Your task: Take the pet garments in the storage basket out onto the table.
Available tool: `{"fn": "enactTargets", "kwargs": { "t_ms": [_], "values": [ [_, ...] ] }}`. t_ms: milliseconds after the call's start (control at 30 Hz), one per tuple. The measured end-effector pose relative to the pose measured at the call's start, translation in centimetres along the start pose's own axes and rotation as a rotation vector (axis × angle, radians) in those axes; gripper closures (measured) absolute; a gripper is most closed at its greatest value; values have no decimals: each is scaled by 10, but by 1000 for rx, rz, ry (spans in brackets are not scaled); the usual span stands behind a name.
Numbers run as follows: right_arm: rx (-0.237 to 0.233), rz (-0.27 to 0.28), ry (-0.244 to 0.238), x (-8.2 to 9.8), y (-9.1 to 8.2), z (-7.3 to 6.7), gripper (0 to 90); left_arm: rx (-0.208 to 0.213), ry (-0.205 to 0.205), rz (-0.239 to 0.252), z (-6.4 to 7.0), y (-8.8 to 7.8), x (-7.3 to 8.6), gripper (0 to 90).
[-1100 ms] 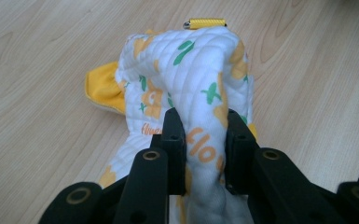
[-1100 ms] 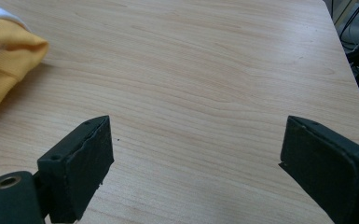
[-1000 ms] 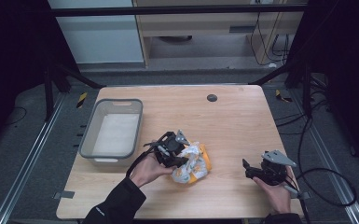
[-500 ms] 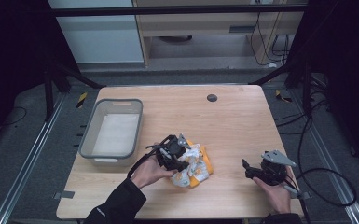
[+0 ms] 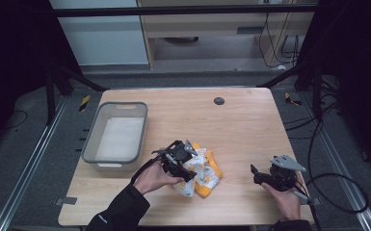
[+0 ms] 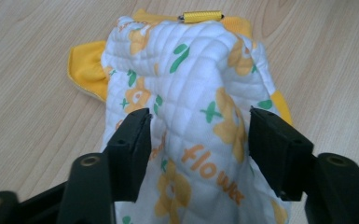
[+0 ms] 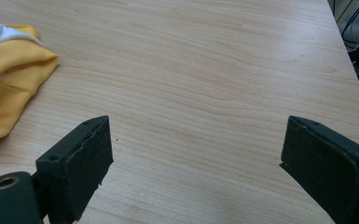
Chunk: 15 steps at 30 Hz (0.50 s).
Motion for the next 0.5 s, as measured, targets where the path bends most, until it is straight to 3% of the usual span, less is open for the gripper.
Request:
{"fn": "enactTargets", "kwargs": {
  "t_ms": [500],
  "values": [
    [3, -3, 2, 1, 1, 0, 83, -22, -12, 75, -2, -19, 10, 267]
  ]
}}
Point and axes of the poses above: each handheld gripper's, and its own axes: y roughly forward along the jaws, x roughly out of its underside, z roughly to its right, the point moved 2 cm from there along y, roughly forward along the jaws, and after that the axes turned 10 degrees about -z, right-handed, at the moved point
